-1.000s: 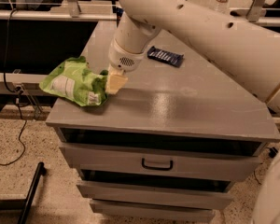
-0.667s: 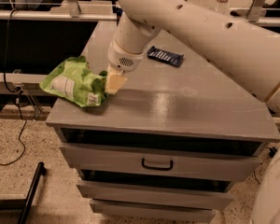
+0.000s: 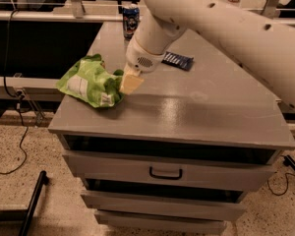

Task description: Pick green rice chip bag

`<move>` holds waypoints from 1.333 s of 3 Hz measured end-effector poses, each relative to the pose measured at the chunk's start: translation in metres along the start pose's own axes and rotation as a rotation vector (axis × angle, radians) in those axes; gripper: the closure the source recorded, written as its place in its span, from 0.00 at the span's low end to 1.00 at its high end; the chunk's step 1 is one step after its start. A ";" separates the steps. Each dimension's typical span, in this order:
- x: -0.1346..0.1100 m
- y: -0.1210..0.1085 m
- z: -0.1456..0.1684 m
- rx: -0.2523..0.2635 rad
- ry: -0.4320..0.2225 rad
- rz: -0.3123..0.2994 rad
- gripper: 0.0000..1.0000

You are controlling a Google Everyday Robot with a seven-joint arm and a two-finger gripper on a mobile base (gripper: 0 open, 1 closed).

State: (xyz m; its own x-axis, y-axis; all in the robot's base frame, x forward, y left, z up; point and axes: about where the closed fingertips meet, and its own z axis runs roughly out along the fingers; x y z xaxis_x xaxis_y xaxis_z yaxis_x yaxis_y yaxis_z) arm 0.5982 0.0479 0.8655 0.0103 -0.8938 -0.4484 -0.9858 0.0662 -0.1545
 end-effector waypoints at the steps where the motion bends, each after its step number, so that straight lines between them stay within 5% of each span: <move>1: -0.003 -0.010 -0.036 0.058 -0.111 0.009 1.00; 4: -0.040 -0.027 -0.100 0.160 -0.281 -0.081 1.00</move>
Offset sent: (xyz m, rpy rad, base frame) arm 0.0108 -0.0092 0.1178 0.2527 -0.2006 0.0524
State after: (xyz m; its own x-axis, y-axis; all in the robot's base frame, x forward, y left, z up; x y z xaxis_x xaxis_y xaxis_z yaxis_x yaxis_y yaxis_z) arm 0.6076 0.0376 0.9758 0.1555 -0.7433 -0.6506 -0.9411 0.0886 -0.3262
